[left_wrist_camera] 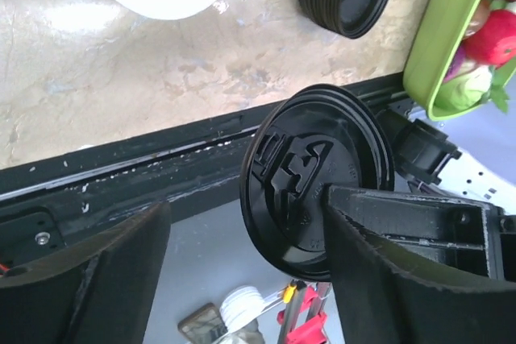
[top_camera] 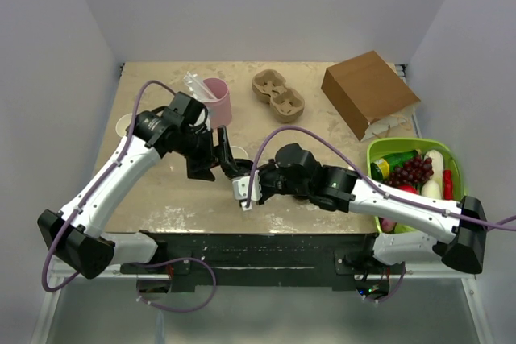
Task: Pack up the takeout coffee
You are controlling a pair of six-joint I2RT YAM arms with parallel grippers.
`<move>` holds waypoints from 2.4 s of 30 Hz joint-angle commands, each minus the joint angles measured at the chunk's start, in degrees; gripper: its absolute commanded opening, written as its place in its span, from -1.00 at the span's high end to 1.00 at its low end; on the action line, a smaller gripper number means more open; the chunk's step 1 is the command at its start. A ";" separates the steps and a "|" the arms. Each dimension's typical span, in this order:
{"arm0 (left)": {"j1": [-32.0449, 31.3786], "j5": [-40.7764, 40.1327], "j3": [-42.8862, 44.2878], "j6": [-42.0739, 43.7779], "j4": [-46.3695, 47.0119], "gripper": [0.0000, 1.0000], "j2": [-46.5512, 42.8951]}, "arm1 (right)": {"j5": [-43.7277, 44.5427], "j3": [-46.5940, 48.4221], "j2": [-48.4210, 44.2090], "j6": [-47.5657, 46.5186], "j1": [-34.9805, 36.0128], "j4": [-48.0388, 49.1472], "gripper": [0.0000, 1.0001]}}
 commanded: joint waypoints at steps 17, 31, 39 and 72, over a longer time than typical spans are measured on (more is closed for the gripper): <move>1.26 -23.23 5.38 -2.12 22.63 -0.99 -19.94 | 6.64 4.02 3.25 63.16 -3.15 12.22 0.60; 1.26 -13.31 -34.29 -1.50 50.07 -0.99 -35.81 | -9.35 4.65 14.42 83.04 -18.19 19.51 0.56; 1.26 -17.87 -38.77 -0.97 52.18 -0.99 -32.12 | -12.69 5.53 21.01 86.99 -19.51 21.88 0.59; 1.26 -22.09 -44.93 -3.52 62.47 -0.99 -18.58 | 0.58 4.47 19.25 84.72 -21.36 14.86 -0.03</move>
